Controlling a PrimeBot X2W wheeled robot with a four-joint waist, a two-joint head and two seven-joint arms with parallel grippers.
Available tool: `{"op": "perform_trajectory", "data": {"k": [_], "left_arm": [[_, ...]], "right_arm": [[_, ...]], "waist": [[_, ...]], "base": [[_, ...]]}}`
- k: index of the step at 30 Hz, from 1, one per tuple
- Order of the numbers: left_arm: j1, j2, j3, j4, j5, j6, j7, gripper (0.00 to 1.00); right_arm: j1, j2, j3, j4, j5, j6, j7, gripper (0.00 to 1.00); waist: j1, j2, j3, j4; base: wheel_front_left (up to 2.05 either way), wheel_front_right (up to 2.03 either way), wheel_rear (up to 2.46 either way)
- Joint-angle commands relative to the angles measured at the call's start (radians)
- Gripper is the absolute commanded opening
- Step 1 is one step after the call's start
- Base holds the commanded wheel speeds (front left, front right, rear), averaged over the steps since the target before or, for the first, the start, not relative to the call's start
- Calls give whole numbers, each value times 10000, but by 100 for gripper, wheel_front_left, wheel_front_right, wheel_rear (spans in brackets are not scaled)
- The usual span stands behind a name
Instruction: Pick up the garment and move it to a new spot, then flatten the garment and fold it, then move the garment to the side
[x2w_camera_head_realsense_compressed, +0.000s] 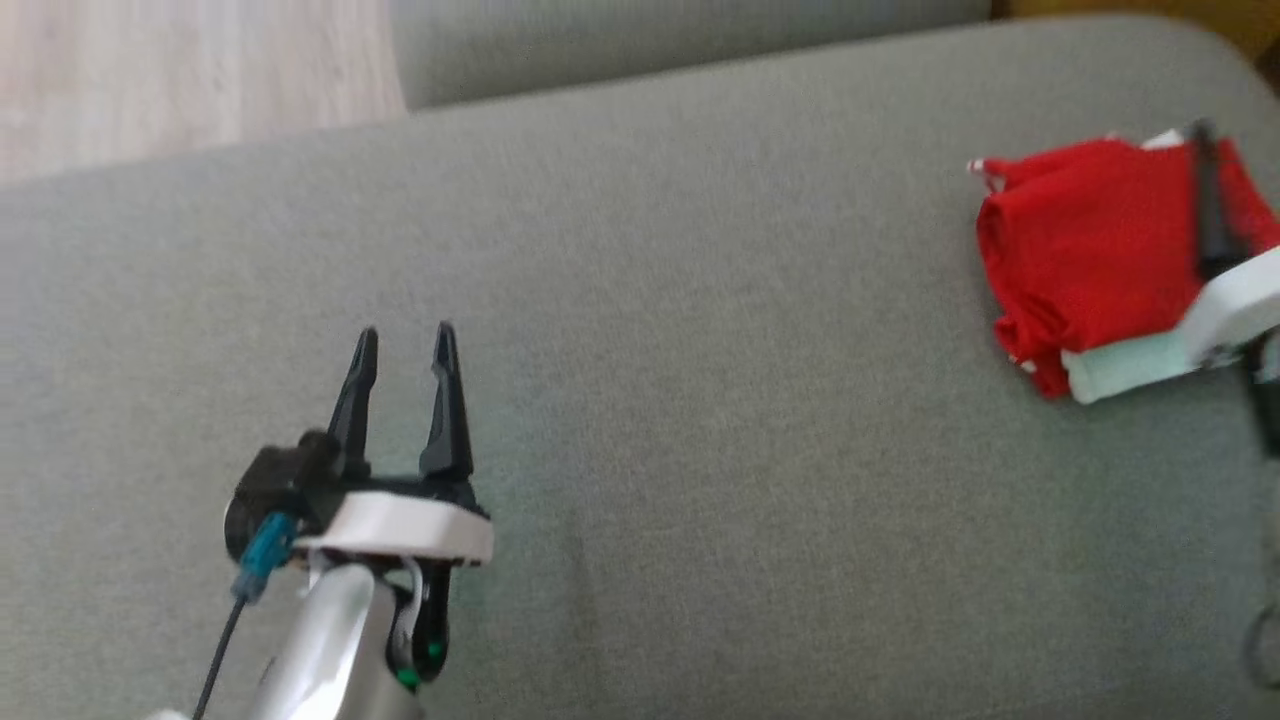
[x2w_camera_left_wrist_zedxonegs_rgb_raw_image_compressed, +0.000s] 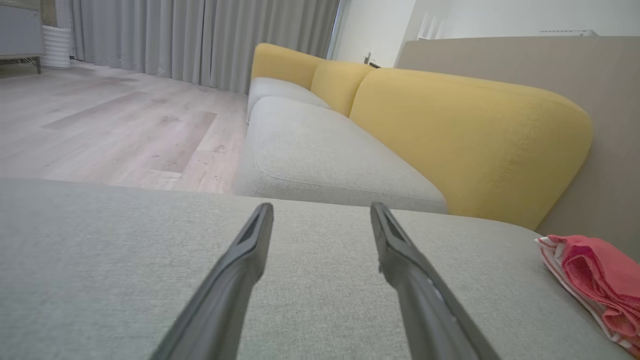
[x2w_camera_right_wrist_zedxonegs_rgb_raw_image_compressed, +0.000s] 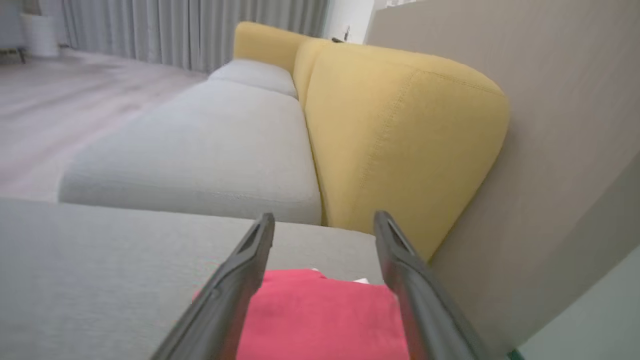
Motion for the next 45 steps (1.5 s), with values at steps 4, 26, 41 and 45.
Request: {"op": "perform_trajectory", "data": {"k": [4, 26, 41, 45], "left_arm": [[30, 87, 563, -509, -28, 121, -82, 100], [1396, 87, 642, -635, 14, 308, -82, 100], [1425, 87, 831, -595, 106, 401, -82, 100], [1378, 87, 852, -585, 166, 448, -82, 100]], "right_arm": [[314, 700, 237, -1105, 356, -7, -309, 100], [3497, 2834, 733, -571, 2172, -7, -2983, 100], [3494, 2836, 999, -36, 2024, -7, -3415, 100], [3457, 2836, 1013, 17, 1534, -7, -3434, 100]], "waist": [[3, -1, -759, 269], [3, -1, -1688, 966], [3, -1, -1658, 991], [3, -1, -1644, 964]], "base": [[0, 0, 0], [0, 0, 0], [0, 0, 0], [0, 0, 0]]}}
